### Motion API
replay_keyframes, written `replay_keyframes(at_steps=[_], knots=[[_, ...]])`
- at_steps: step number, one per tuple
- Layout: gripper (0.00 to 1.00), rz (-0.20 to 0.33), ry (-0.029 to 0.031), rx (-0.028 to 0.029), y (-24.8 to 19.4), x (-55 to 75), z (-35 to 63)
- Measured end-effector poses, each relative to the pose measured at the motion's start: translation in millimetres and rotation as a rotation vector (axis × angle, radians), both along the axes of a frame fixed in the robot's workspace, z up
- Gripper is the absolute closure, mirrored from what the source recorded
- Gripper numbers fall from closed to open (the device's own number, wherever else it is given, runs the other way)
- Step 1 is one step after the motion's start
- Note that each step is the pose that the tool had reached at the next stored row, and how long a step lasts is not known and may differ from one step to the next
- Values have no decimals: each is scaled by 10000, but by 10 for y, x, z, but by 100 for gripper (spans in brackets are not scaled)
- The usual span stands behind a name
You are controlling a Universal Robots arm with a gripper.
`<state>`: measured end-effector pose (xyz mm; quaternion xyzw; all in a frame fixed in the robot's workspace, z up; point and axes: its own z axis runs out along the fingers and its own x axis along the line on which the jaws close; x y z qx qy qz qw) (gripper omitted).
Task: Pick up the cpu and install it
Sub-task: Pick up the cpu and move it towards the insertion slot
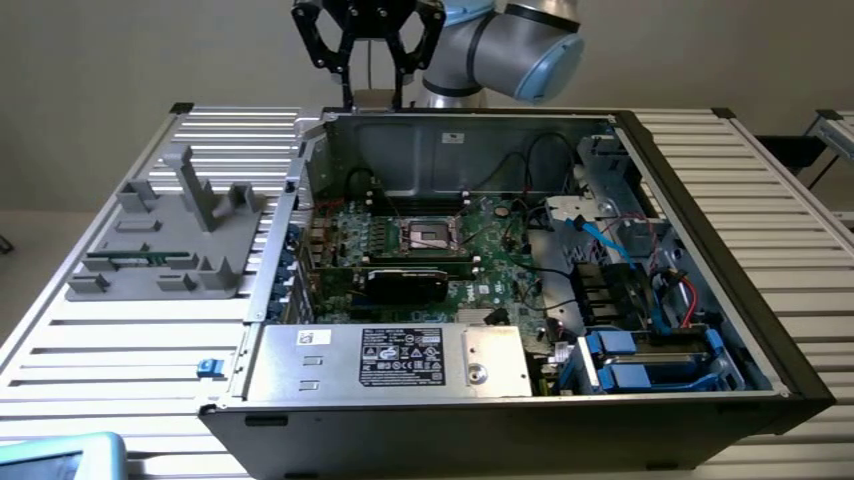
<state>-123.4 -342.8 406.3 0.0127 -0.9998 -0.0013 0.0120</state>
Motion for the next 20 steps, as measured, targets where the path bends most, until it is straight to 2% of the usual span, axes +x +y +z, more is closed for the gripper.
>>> replay_keyframes(at_steps=[12, 20], knots=[[44, -17, 0, 0, 0, 329, -46], [44, -48, -1, 1, 0, 585, -164]])
